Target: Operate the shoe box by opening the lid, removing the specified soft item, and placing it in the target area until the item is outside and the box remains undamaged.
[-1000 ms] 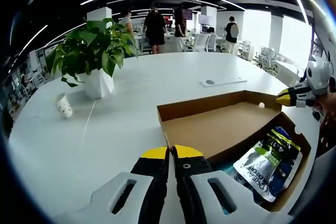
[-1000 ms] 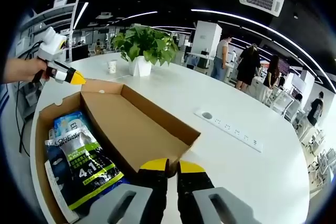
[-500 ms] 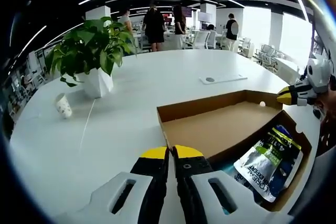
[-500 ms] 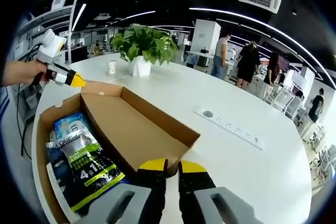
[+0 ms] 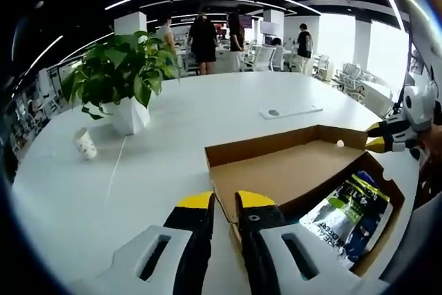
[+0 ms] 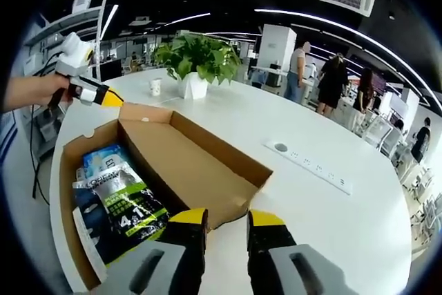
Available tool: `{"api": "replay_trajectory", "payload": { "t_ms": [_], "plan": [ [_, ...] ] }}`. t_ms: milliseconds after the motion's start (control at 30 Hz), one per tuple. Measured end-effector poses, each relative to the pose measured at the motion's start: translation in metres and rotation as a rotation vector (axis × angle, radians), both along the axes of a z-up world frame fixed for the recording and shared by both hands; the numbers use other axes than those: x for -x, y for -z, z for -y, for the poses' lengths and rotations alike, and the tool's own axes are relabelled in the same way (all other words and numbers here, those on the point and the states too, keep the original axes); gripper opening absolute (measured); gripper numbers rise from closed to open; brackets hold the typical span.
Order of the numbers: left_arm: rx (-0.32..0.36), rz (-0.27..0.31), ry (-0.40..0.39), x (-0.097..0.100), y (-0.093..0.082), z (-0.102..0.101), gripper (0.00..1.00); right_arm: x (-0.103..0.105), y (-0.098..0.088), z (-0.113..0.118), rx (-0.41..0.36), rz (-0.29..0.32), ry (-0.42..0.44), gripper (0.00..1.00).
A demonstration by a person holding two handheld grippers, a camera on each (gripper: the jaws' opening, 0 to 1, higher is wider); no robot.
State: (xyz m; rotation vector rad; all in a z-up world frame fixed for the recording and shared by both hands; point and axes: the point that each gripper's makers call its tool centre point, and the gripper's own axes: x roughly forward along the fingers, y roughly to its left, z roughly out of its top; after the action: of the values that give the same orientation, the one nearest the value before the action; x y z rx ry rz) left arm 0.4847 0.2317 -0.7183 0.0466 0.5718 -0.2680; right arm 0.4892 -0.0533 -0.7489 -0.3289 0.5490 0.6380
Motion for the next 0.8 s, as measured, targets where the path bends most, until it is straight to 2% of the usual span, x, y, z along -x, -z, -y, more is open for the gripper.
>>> {"api": "replay_trajectory", "payload": {
  "t_ms": [267,500,800],
  "plan": [
    [0.001,0.003,0.031,0.013,-0.003,0.012,0.19,0.011,-0.007,0.003,-0.023,0.009,0.001,0.27],
    [0.051,-0.012,0.057,0.026,0.000,0.027,0.24,0.022,-0.015,0.006,-0.044,0.015,-0.001,0.33],
    [0.022,-0.033,0.119,0.045,0.008,0.041,0.32,0.038,-0.019,0.008,-0.069,0.023,-0.005,0.38]
  ]
}}
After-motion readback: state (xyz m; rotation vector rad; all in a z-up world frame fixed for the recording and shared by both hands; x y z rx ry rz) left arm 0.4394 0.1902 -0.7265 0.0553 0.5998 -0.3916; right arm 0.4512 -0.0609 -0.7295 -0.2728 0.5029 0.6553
